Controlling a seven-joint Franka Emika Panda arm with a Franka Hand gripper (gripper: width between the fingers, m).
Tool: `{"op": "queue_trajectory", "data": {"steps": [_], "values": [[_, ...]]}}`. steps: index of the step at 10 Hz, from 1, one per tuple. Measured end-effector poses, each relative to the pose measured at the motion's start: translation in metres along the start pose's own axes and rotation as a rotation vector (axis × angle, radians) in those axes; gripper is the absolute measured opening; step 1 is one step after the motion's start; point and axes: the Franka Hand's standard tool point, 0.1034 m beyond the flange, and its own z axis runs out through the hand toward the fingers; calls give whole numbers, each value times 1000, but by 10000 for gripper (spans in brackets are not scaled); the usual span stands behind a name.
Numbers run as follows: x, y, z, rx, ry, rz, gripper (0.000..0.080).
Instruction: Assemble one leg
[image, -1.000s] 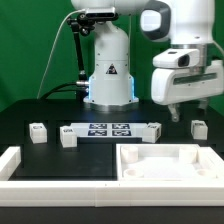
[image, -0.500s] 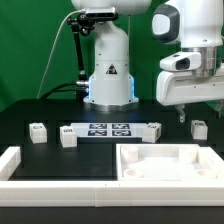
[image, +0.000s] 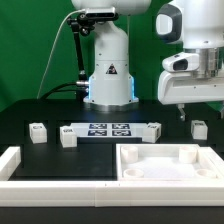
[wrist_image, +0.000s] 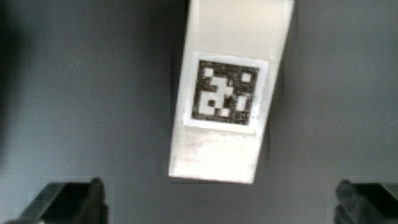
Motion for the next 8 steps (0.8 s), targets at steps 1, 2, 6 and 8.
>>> {"op": "queue_trajectory", "data": {"steps": [1, 2, 6, 8], "values": [[-2, 3, 1, -11, -33, -12, 648], [-2, 6, 0, -31, -103, -25, 648], [-5, 7, 2, -81, -467, -22, 648], [-11, 2, 2, -75, -658, 21, 648]]}}
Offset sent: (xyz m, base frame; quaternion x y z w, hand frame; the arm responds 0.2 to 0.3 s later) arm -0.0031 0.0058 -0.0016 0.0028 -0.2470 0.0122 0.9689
